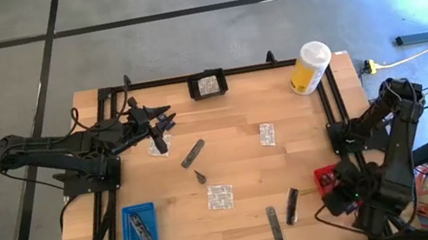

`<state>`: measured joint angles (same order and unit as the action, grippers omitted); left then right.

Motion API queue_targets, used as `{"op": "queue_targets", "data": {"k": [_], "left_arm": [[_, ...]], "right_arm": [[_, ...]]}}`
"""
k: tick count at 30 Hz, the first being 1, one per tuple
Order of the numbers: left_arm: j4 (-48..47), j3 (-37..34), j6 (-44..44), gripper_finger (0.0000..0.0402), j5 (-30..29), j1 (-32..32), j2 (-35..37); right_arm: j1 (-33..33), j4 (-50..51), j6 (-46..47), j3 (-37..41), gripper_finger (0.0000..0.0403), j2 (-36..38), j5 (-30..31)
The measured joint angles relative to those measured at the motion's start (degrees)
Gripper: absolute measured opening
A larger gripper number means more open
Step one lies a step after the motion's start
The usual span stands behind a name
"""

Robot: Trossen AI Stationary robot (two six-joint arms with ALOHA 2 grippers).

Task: Pick & Place Travel size toiletries
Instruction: Put the blue shave butter into the red bin

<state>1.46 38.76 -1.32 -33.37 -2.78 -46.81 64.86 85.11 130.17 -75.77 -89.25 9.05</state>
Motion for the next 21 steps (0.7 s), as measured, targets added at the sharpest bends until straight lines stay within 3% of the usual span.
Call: {"op": "queue_targets", "data": {"k": [10,21], "left_arm": [[-0.01,0.0,-0.02,0.0123,0.01,-0.01,0.0],[-0.01,0.02,0.0,0.0123,-0.02,0.02,0.0]], "right_arm": [[0.02,4.85,-0.11,0.22,0.0134,0.0,-1.57],[-0.94,1.95,-0.62,7.79,0.0138,4.6,-2.65]]}}
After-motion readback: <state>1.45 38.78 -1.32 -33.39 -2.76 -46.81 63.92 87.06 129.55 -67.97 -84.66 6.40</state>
